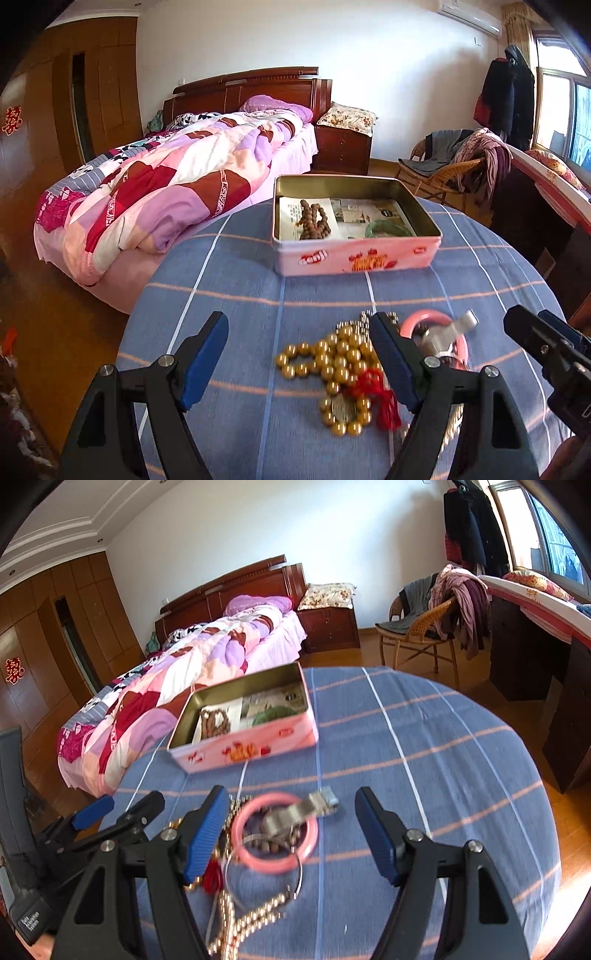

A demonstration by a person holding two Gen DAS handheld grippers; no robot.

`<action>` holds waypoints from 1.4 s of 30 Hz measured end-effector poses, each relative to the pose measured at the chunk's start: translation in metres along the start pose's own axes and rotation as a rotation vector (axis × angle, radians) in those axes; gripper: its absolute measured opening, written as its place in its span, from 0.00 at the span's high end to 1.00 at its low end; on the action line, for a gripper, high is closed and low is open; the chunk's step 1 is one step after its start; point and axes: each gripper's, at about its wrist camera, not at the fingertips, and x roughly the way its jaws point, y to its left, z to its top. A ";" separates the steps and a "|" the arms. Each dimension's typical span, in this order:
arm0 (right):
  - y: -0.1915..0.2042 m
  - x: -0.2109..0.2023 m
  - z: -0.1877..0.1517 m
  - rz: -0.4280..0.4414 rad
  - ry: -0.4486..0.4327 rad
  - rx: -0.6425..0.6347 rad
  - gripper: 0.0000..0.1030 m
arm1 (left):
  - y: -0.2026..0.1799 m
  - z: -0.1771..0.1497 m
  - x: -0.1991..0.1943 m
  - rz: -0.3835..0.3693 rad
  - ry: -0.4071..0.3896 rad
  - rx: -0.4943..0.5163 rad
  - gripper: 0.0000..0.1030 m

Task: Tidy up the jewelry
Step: 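Withdraw both open tools from the tin back to the jewelry pile, then grasp the pearl necklace with right tool while left tool grasps silver bangle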

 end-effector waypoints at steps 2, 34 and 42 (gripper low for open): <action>-0.002 -0.003 -0.005 -0.003 0.008 -0.002 0.28 | 0.000 -0.006 -0.005 0.001 0.002 0.004 0.24; 0.065 0.023 -0.079 -0.017 0.289 -0.265 0.33 | 0.045 -0.058 -0.027 -0.023 0.055 -0.012 0.24; 0.063 0.019 -0.080 -0.013 0.316 -0.363 0.83 | 0.046 -0.057 -0.029 -0.028 0.054 -0.021 0.24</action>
